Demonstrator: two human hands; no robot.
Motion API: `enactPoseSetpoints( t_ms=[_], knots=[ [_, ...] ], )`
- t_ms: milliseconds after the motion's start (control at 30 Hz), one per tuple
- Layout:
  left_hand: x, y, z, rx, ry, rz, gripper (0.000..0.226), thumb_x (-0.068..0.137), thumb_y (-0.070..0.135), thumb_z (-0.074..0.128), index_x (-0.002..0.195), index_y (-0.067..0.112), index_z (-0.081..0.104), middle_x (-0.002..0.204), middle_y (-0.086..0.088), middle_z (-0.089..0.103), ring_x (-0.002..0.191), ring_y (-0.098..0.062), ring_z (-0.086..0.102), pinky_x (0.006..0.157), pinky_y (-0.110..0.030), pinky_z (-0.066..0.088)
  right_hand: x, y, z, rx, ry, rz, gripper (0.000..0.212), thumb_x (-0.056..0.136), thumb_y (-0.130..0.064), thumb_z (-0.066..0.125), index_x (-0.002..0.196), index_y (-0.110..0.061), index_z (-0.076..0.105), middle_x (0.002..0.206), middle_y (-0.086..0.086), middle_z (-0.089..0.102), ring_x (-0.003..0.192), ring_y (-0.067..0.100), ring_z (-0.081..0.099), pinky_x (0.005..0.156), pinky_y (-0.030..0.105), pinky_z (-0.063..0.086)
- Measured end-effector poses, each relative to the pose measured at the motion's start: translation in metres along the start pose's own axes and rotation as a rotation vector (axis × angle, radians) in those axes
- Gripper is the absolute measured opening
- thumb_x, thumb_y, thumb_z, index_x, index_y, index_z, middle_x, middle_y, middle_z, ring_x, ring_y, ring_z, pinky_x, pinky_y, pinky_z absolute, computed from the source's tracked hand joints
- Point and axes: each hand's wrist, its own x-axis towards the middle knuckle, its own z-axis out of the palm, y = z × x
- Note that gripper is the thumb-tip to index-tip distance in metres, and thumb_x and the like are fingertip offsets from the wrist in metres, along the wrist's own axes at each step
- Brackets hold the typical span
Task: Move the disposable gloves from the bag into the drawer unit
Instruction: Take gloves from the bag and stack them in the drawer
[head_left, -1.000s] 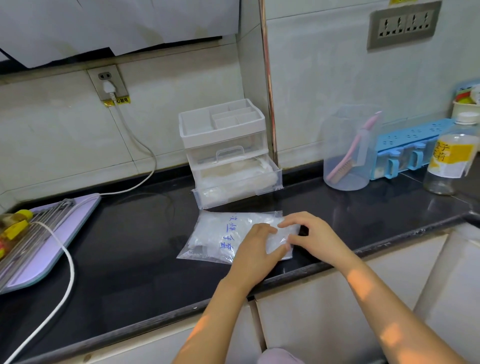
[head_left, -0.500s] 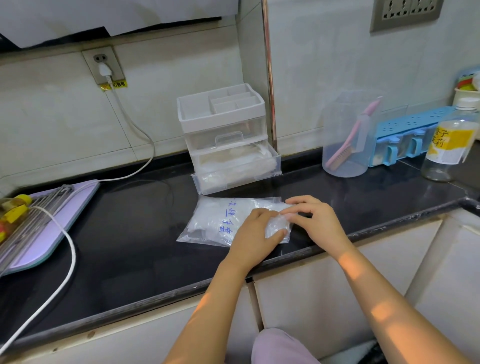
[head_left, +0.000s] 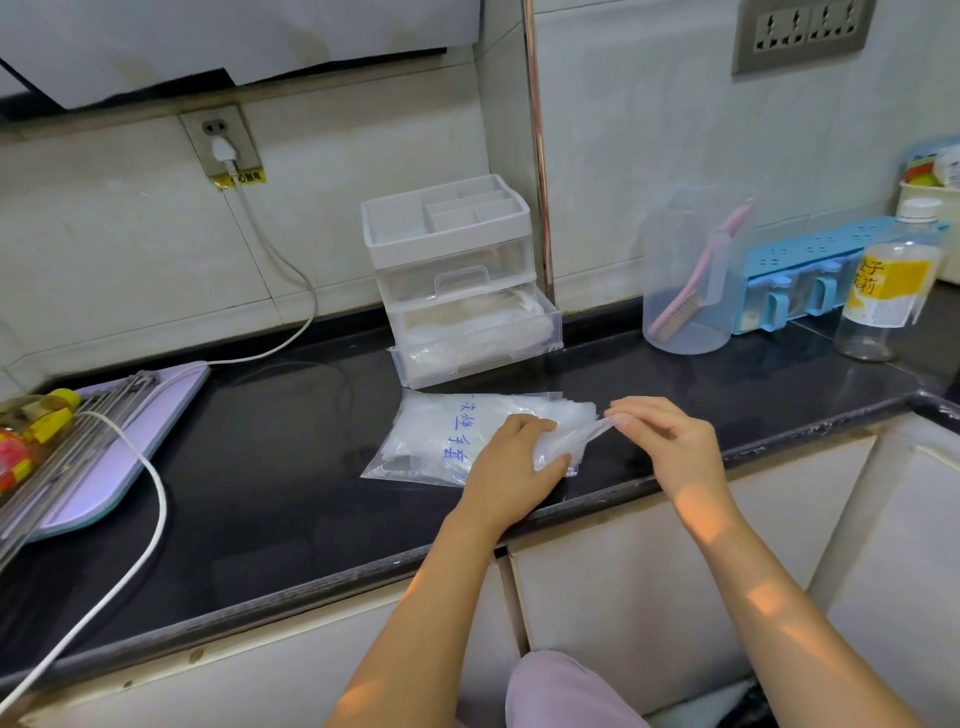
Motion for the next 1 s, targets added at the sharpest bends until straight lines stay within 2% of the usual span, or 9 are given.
enactPoseSetpoints(
  t_ms=[167,433,533,600,667,767,833,900,1000],
  knots=[
    [0.000,-0.002,0.000,0.006,-0.007,0.001,0.047,0.092,0.039,0.054,0.136,0.023,0.046,0.138,0.008,0.040,0.118,-0.012,0.048,0.096,-0.019,0.036,0.009,-0.022,-0.025,0.104,0.170,-0.005,0.015,0.087,-0.006,0.063,0.095,-0.015,0.072,0.097,-0.002,0.072,0.093,0.005,0.065,0.085,0.018,0.049],
    [0.001,-0.003,0.001,0.009,-0.021,-0.007,0.046,0.092,0.045,0.051,0.134,0.026,0.048,0.136,0.010,0.041,0.119,-0.009,0.047,0.094,-0.018,0.035,0.016,-0.091,-0.033,0.059,0.064,-0.153,0.011,0.091,-0.016,0.059,0.095,-0.016,0.069,0.088,-0.016,0.070,0.088,-0.001,0.064,0.078,0.013,0.052],
    [0.002,-0.001,-0.001,-0.031,-0.053,-0.039,0.050,0.088,0.047,0.055,0.133,0.026,0.049,0.135,0.012,0.042,0.118,-0.009,0.048,0.097,-0.022,0.038,0.015,-0.114,-0.028,0.066,0.008,-0.206,0.009,0.091,-0.019,0.059,0.091,-0.014,0.066,0.089,-0.005,0.071,0.085,0.003,0.066,0.075,0.015,0.053],
    [0.002,0.001,-0.004,-0.105,-0.040,-0.048,0.046,0.088,0.043,0.059,0.131,0.027,0.051,0.132,0.013,0.045,0.117,-0.007,0.048,0.098,-0.023,0.038,0.014,-0.126,-0.023,0.042,-0.045,-0.248,0.006,0.090,-0.016,0.060,0.087,-0.017,0.064,0.085,-0.003,0.069,0.082,0.002,0.065,0.074,0.014,0.051],
    [0.001,0.002,-0.008,-0.255,0.024,-0.086,0.036,0.091,0.028,0.057,0.126,0.028,0.054,0.126,0.015,0.048,0.117,-0.007,0.049,0.100,-0.024,0.038,0.015,-0.134,-0.017,-0.014,-0.084,-0.276,0.012,0.091,-0.013,0.059,0.084,-0.022,0.062,0.078,-0.012,0.066,0.079,-0.003,0.063,0.074,0.012,0.050],
    [-0.004,0.007,-0.018,-0.543,0.143,-0.156,0.035,0.089,0.018,0.051,0.119,0.030,0.061,0.123,0.017,0.058,0.118,-0.006,0.053,0.104,-0.035,0.043,0.018,-0.137,-0.009,-0.158,-0.107,-0.301,0.012,0.092,-0.019,0.059,0.084,-0.027,0.061,0.076,-0.013,0.064,0.078,0.003,0.062,0.076,0.018,0.051],
    [-0.011,0.023,-0.034,-0.787,0.161,-0.143,0.037,0.088,0.038,0.050,0.118,0.024,0.065,0.121,0.011,0.064,0.117,-0.004,0.055,0.107,-0.034,0.040,0.020,-0.136,-0.003,-0.216,-0.101,-0.299,0.009,0.093,-0.022,0.059,0.084,-0.023,0.062,0.071,-0.008,0.063,0.069,0.006,0.060,0.071,0.022,0.050],
    [-0.017,0.037,-0.047,-1.021,0.103,-0.111,0.056,0.087,0.061,0.044,0.118,0.019,0.065,0.118,0.006,0.068,0.115,-0.007,0.059,0.106,-0.032,0.041,0.021,-0.133,0.003,-0.236,-0.090,-0.281,0.011,0.093,-0.023,0.058,0.085,-0.019,0.062,0.064,-0.005,0.059,0.058,0.004,0.054,0.062,0.021,0.047],
    [-0.028,0.053,-0.061,-0.992,-0.023,-0.039,0.058,0.076,0.070,0.047,0.115,0.029,0.062,0.113,0.012,0.069,0.110,-0.005,0.062,0.099,-0.027,0.046,0.026,-0.129,0.010,-0.255,-0.055,-0.235,0.012,0.093,-0.023,0.059,0.082,-0.022,0.062,0.065,-0.001,0.060,0.051,0.000,0.047,0.050,0.011,0.038]
  ],
)
